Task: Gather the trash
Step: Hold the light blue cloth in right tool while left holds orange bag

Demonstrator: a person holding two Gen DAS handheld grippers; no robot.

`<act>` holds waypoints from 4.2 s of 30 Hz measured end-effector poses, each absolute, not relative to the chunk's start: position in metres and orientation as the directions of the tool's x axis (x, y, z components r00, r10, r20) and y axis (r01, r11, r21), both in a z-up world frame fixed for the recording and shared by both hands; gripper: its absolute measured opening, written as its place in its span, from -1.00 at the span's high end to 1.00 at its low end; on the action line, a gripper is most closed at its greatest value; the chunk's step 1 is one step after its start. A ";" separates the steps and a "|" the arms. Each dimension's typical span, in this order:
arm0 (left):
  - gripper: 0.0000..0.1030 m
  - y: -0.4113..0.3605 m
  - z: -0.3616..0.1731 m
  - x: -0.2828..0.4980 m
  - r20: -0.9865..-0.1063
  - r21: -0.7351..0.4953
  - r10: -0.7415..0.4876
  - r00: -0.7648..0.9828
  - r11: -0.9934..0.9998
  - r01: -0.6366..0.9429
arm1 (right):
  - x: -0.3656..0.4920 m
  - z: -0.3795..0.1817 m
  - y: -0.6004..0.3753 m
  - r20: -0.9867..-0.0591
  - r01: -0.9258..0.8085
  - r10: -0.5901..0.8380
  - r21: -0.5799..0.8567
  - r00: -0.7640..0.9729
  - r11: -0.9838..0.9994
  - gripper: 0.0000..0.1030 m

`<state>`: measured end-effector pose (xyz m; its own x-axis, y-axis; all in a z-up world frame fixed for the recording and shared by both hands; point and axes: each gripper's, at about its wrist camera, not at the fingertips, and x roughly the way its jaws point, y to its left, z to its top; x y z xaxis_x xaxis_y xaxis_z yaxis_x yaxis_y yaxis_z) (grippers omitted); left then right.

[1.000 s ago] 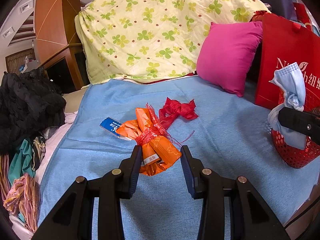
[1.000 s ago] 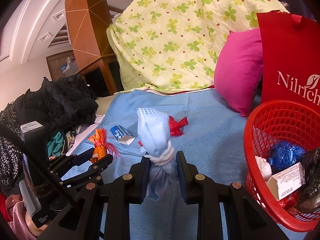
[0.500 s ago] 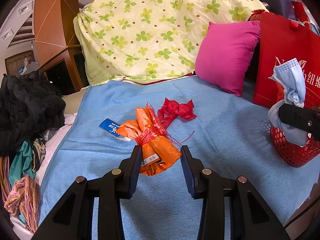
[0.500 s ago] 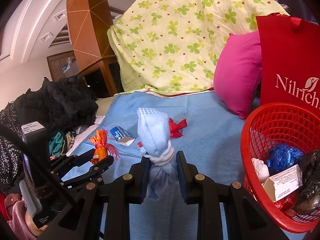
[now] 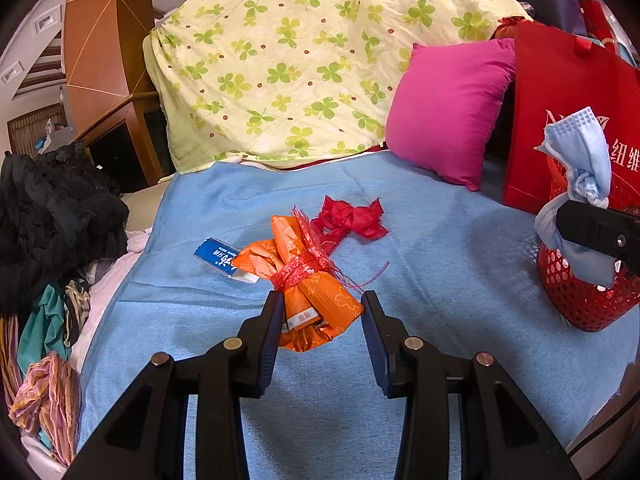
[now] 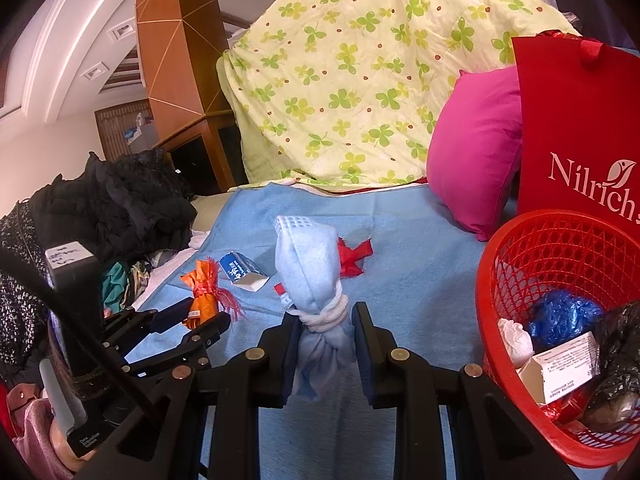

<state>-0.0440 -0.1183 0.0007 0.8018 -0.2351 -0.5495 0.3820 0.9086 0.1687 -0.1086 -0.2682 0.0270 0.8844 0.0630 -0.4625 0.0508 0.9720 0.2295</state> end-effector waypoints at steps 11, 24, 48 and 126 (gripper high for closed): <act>0.20 -0.120 0.000 -0.044 -0.550 0.170 -0.236 0.801 0.907 0.385 | -0.114 0.033 -0.273 -0.457 0.045 0.060 0.214 0.888 0.976 0.47; 0.20 -0.124 -0.002 -0.046 -0.545 0.195 -0.229 0.806 0.901 0.388 | -0.125 0.039 -0.276 -0.440 0.050 0.045 0.201 0.897 0.978 0.47; 0.20 -0.119 -0.011 -0.043 -0.552 0.203 -0.223 0.804 0.898 0.389 | -0.126 0.036 -0.266 -0.429 0.023 0.056 0.177 0.901 0.984 0.47; 0.20 -0.113 -0.008 -0.063 -0.537 0.237 -0.179 0.824 0.906 0.351 | -0.153 0.051 -0.280 -0.369 0.025 0.037 0.163 0.929 0.986 0.47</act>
<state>-0.0626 -0.1132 -0.0075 0.8240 -0.1791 -0.5375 0.3513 0.9058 0.2368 -0.1527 -0.2797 0.0507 0.9285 0.0370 -0.3695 0.0254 0.9863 0.1627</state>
